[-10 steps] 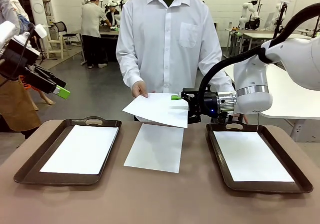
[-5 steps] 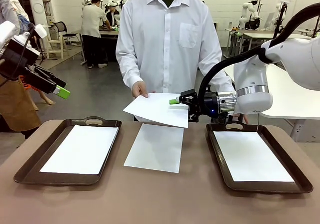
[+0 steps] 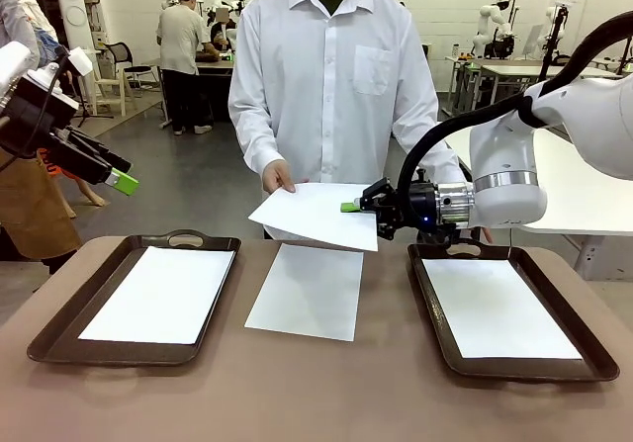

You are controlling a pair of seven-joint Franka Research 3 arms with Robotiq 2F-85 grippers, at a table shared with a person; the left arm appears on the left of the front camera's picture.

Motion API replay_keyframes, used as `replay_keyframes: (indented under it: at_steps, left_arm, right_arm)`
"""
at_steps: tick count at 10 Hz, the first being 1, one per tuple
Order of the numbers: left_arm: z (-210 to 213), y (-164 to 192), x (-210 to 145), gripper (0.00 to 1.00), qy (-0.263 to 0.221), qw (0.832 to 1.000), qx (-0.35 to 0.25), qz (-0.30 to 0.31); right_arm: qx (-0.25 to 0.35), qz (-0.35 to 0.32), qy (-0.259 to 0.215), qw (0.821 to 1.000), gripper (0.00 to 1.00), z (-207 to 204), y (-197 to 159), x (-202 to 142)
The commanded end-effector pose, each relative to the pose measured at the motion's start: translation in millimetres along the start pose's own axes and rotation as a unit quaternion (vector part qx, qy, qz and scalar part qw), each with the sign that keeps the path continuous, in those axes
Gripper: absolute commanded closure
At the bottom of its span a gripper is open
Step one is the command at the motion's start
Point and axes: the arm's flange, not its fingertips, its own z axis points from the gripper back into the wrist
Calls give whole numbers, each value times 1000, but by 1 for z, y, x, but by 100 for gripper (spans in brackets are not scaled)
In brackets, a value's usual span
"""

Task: Sort the A4 documents.
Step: Receive the A4 Paper.

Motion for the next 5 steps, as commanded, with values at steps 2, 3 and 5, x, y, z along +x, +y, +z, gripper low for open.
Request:
replay_keyframes:
  at_steps: [2, 3, 5]
  left_arm:
    - [0, 2, -1, 0, -7, 1000, -5, -1]
    - [0, 2, -1, 0, -7, 1000, -5, -1]
    - [0, 2, -1, 0, -7, 1000, -5, -1]
  right_arm:
    - [7, -17, -24, 1000, 100, 4, 2, -7]
    - [7, -15, -21, 1000, 100, 3, 3, -7]
    - [8, -14, -13, 1000, 100, -1, 5, -6]
